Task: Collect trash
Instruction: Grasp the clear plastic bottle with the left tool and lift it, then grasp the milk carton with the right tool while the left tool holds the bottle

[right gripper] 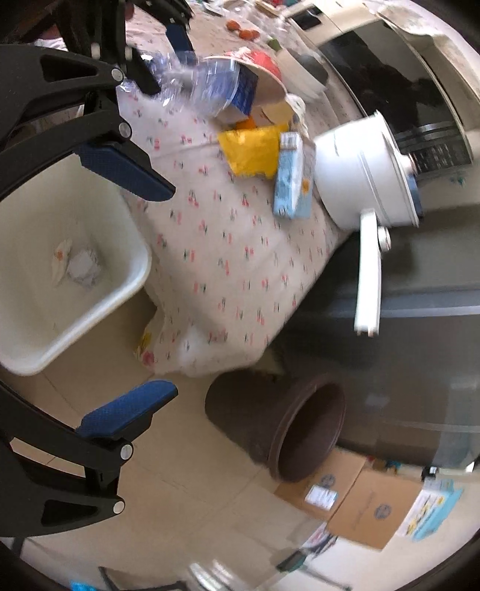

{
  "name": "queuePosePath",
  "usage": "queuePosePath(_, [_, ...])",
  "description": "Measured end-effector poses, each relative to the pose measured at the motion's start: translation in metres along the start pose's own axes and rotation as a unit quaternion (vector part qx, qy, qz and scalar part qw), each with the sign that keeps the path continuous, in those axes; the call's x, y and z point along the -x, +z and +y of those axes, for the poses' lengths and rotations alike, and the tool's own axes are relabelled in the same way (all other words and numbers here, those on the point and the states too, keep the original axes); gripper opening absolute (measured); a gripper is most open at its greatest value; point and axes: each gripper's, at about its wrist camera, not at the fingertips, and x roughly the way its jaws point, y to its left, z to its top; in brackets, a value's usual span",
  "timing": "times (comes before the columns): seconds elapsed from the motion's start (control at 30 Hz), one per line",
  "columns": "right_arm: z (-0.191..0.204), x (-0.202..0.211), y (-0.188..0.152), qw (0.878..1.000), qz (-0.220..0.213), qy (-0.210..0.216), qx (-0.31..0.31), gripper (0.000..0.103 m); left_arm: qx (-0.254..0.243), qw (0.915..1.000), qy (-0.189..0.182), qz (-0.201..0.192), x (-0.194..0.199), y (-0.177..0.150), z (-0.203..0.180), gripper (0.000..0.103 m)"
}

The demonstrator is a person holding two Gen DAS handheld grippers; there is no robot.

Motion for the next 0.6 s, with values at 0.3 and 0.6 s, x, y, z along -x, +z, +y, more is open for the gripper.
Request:
queuePosePath(0.3, [0.063, -0.027, 0.043, 0.997, -0.006, 0.057, 0.044, 0.095, 0.123, 0.9888, -0.011, -0.084, 0.061, -0.007, 0.06, 0.061])
queuePosePath(0.6, [0.105, -0.068, 0.093, 0.986, -0.066, 0.033, 0.147, 0.095, 0.146, 0.9799, -0.037, -0.13, 0.086, 0.0, 0.073, 0.061])
